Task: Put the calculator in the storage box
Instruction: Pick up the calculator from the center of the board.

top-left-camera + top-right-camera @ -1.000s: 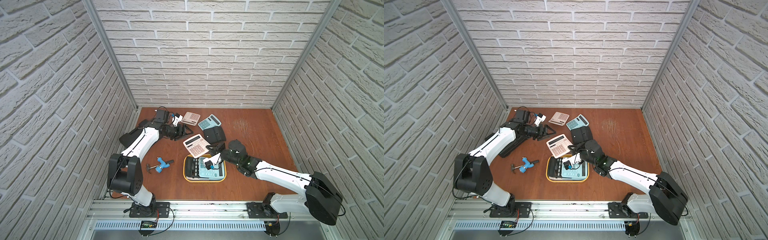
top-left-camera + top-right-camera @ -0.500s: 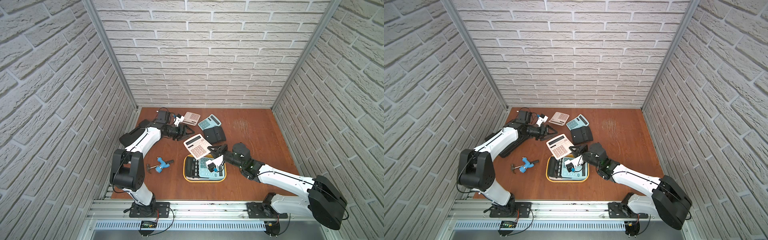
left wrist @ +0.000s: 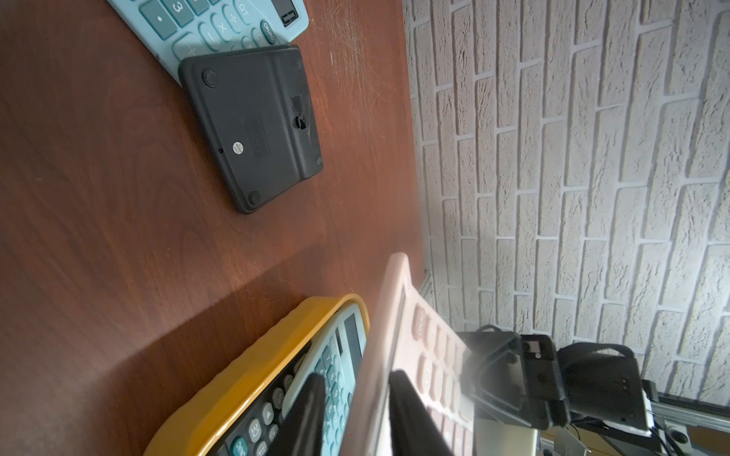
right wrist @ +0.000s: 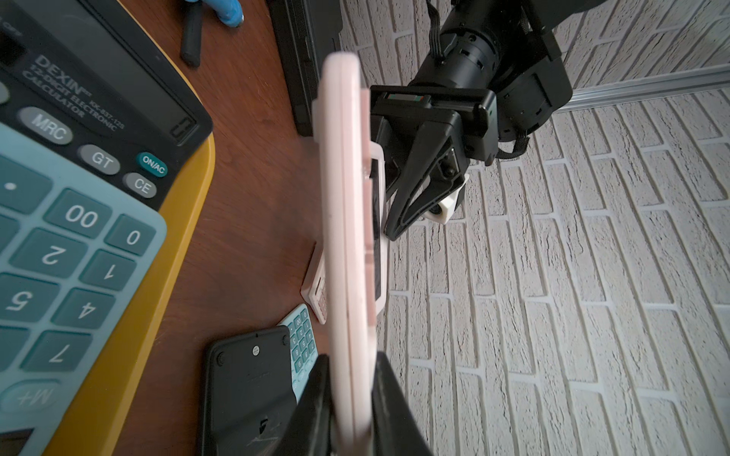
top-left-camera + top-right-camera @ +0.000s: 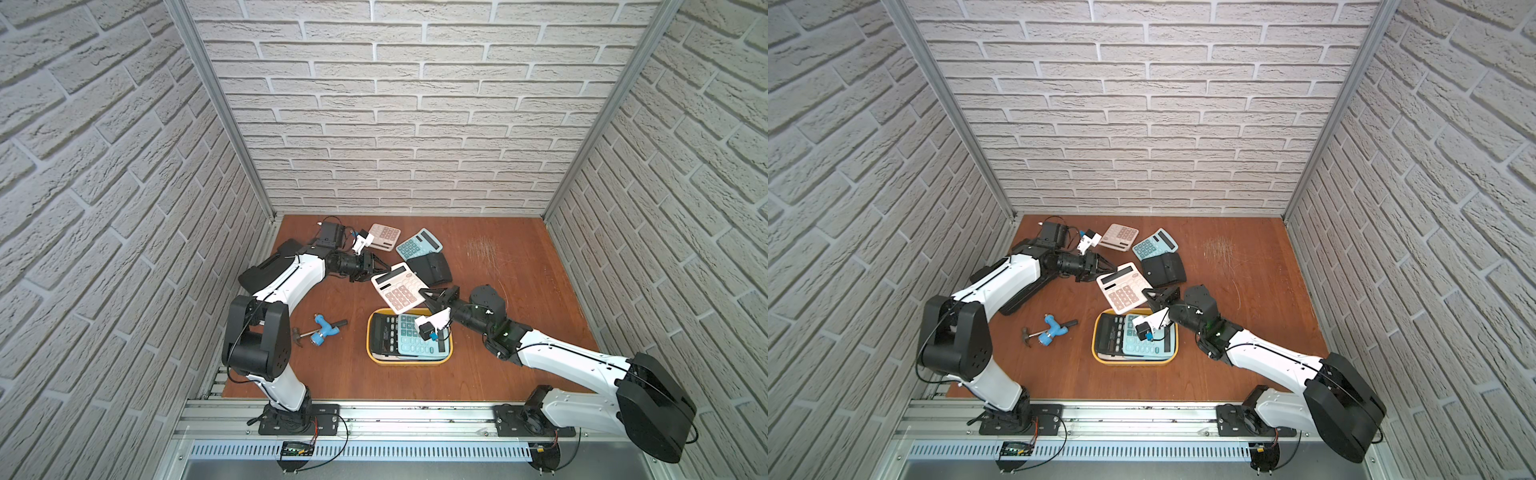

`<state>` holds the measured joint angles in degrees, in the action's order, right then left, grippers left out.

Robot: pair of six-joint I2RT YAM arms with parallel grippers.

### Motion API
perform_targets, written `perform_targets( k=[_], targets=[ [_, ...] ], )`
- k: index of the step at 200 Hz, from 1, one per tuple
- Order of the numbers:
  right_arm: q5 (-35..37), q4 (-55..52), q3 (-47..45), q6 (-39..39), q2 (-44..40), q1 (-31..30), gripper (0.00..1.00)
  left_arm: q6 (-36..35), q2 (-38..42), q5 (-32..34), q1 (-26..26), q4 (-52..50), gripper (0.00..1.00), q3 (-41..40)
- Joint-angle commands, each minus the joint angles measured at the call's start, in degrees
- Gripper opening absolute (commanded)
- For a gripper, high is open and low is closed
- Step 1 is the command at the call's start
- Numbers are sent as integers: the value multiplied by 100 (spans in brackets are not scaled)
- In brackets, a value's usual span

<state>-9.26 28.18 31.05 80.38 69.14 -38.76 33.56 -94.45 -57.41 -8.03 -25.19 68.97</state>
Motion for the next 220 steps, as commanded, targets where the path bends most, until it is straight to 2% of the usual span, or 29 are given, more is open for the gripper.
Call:
perform_targets(
  k=[1,15,47,69,84,99,123,144,160,163,166,168,194,220],
  targets=[
    [-98,630,-122,-90,-146,27,3,80,-4,-306,-34,352,19,-44],
    [-74,756,-181,-125,-116,32,3,178,40,-397,-28,506,13,-76],
    [-66,990,-240,-219,-29,31,3,355,133,-545,-14,735,7,-142],
    [-33,1122,-282,-301,33,35,9,560,214,-622,36,995,0,-216],
    [-19,1198,-301,-360,104,45,12,675,277,-607,103,1083,0,-239],
    [-36,1284,-333,-427,203,46,21,906,344,-564,199,1312,0,-285],
    [-36,1607,-453,-573,364,44,30,1342,393,-441,292,1755,0,-349],
    [11,1864,-599,-693,481,44,45,1579,440,-289,306,1957,0,-367],
    [51,2027,-734,-796,504,44,66,1762,529,-157,334,2167,0,-451],
    [62,2032,-752,-816,508,44,73,1781,552,-133,341,2201,0,-468],
    [64,2026,-774,-838,500,44,96,1809,570,-98,343,2229,0,-486],
    [69,2020,-779,-852,500,46,100,1829,580,-78,350,2240,0,-495],
    [159,1946,-925,-1139,409,44,99,2027,874,392,400,2418,0,-757],
    [322,1620,-1074,-1819,38,45,99,2065,1322,966,391,2401,0,-1060]
  ],
)
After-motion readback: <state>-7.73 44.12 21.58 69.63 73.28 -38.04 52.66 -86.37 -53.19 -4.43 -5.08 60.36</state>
